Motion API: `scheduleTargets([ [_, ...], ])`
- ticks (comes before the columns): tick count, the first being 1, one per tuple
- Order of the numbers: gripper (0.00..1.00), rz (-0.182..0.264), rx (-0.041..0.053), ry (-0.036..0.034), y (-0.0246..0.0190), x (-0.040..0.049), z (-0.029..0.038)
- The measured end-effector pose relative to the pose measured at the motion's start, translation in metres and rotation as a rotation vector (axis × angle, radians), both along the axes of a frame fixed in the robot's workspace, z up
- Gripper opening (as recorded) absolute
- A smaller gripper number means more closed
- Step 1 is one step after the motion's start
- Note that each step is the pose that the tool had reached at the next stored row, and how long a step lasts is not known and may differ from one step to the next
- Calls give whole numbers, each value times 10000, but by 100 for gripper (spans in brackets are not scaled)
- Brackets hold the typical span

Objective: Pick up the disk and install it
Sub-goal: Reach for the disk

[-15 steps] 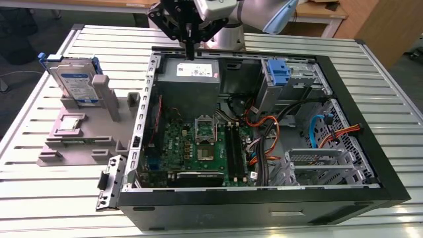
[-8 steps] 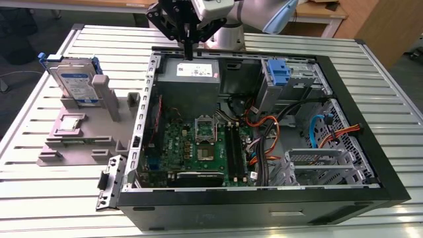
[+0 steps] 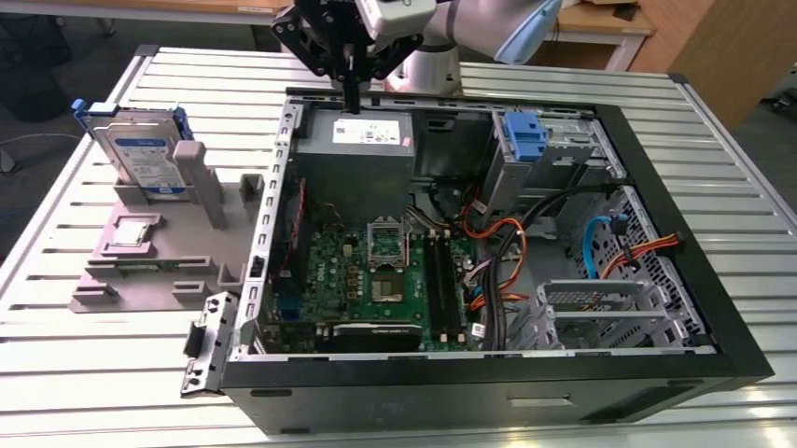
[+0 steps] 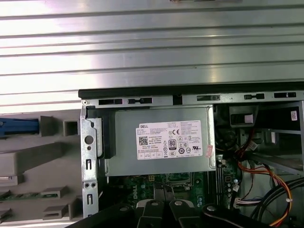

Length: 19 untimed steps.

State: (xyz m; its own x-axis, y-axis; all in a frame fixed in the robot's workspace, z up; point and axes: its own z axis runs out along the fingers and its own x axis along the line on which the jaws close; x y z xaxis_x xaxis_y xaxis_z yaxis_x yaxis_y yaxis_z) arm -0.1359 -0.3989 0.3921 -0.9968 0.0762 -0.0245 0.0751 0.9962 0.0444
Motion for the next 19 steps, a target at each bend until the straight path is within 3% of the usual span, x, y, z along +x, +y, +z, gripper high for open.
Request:
scheduleTargets([
  [19, 10, -1, -1, 0, 0, -53, -3],
])
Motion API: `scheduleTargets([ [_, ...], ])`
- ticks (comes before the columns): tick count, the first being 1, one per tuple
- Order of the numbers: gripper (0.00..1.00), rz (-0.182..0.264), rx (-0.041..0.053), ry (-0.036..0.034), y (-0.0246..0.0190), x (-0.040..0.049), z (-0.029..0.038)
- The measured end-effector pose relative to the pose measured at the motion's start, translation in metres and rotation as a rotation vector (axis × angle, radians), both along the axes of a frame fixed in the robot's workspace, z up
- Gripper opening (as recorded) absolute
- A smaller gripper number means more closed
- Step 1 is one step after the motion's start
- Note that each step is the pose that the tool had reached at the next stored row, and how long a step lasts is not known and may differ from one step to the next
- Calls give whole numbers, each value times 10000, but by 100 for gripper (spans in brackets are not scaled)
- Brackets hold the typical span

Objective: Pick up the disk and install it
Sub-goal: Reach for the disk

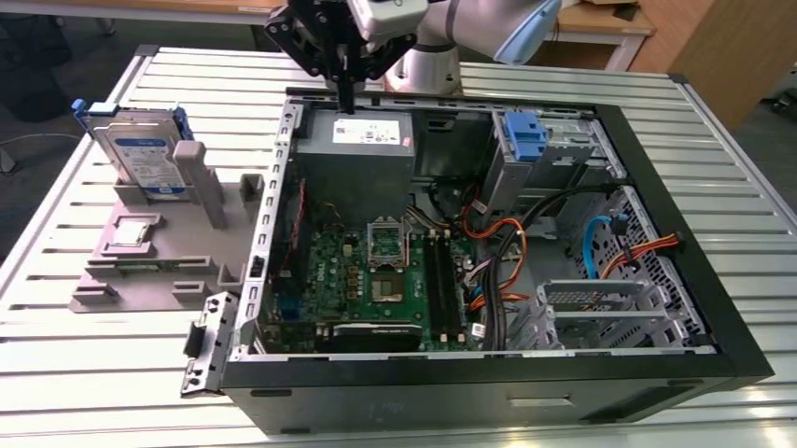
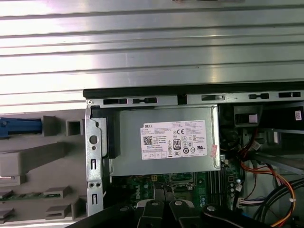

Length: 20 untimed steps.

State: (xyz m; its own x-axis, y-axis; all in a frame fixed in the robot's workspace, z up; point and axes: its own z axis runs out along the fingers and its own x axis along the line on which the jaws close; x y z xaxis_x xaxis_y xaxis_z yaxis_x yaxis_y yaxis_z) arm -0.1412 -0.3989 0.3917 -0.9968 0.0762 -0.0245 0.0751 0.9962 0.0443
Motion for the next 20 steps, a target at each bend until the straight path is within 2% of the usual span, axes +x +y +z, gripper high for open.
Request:
scheduleTargets([
  [20, 10, 0, 0, 0, 0, -85, -11],
])
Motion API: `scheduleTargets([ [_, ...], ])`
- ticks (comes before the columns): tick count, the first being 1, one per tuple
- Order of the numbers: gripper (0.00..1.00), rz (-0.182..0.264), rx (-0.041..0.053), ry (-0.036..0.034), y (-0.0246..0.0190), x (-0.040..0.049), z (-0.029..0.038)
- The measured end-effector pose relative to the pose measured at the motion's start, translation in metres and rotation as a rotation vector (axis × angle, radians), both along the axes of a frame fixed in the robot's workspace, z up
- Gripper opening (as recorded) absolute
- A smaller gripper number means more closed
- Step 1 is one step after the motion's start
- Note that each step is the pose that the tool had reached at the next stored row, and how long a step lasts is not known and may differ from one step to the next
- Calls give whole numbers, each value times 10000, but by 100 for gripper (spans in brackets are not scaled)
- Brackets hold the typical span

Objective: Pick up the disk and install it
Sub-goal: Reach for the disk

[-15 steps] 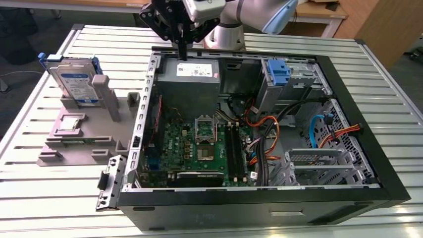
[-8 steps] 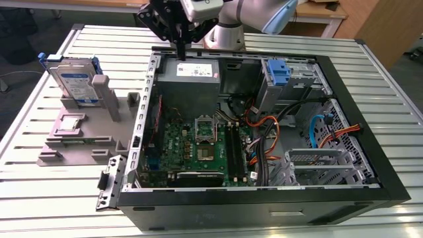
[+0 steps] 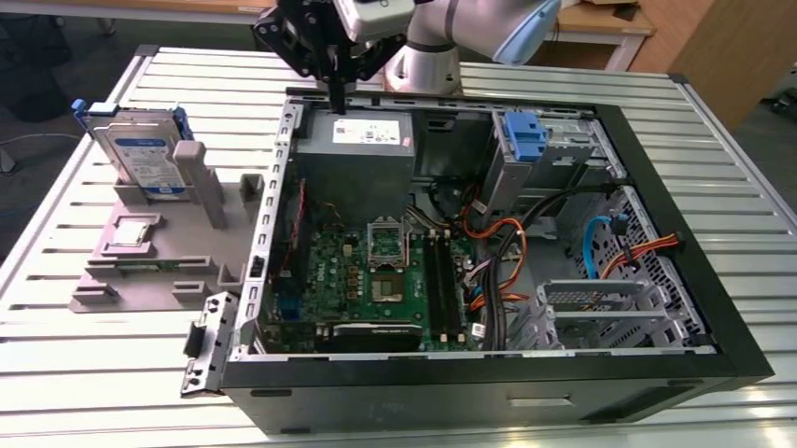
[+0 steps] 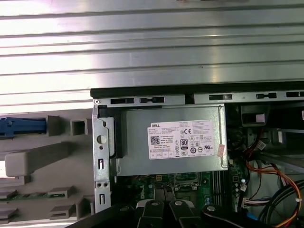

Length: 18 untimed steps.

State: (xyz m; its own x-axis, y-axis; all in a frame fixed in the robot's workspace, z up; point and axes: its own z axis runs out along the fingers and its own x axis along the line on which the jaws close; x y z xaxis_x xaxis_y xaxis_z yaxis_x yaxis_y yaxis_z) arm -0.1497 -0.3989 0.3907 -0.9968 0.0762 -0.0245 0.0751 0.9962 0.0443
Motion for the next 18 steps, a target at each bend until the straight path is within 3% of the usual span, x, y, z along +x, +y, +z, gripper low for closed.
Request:
scheduleTargets([
  [18, 10, 0, 0, 0, 0, -89, -10],
])
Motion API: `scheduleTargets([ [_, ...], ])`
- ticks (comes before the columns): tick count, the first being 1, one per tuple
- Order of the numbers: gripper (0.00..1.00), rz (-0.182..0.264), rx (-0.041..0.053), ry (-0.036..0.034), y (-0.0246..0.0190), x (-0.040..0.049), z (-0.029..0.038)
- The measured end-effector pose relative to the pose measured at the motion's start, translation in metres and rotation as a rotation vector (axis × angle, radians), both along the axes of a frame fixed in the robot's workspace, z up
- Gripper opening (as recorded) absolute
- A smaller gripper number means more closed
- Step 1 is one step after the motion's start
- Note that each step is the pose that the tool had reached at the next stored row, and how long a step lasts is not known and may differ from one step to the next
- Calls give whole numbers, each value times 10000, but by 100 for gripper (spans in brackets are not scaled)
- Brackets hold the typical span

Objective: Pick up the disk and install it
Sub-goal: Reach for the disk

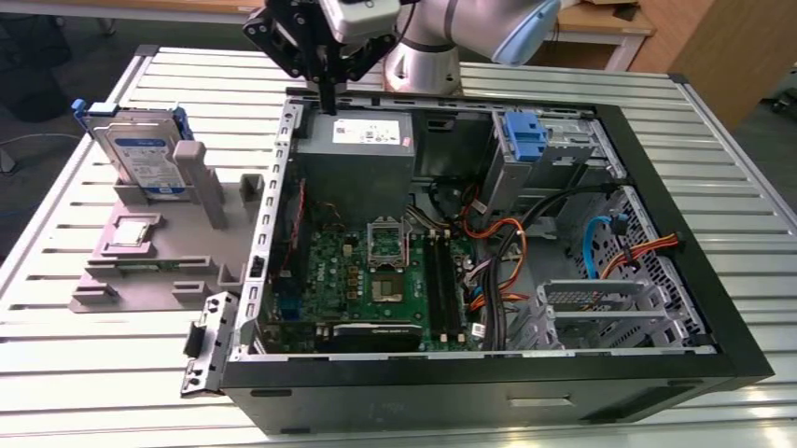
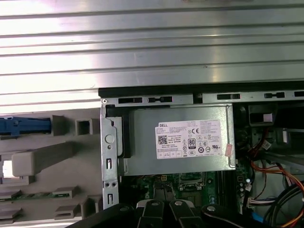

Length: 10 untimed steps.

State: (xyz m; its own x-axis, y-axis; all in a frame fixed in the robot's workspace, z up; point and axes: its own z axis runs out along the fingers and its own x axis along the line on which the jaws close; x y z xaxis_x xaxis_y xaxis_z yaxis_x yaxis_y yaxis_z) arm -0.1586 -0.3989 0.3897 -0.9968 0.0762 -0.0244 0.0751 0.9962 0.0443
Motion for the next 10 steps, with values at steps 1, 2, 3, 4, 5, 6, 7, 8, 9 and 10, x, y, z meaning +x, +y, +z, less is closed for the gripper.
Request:
scheduleTargets([
  [1, 10, 0, 0, 0, 0, -5, -1],
  [2, 10, 0, 1, 0, 0, -11, -2],
  [3, 10, 0, 0, 0, -1, -18, -2],
  [4, 10, 0, 0, 0, 0, -26, -3],
  [5, 10, 0, 1, -1, 0, -32, -4],
  [6, 10, 0, 0, 0, 0, -38, -4],
  [7, 10, 1, 0, 0, 0, -47, -5],
  [8, 10, 0, 0, 1, 0, -56, -5],
  [9, 10, 0, 0, 0, 0, -68, -6],
  [10, 10, -1, 0, 0, 0, -83, -6],
])
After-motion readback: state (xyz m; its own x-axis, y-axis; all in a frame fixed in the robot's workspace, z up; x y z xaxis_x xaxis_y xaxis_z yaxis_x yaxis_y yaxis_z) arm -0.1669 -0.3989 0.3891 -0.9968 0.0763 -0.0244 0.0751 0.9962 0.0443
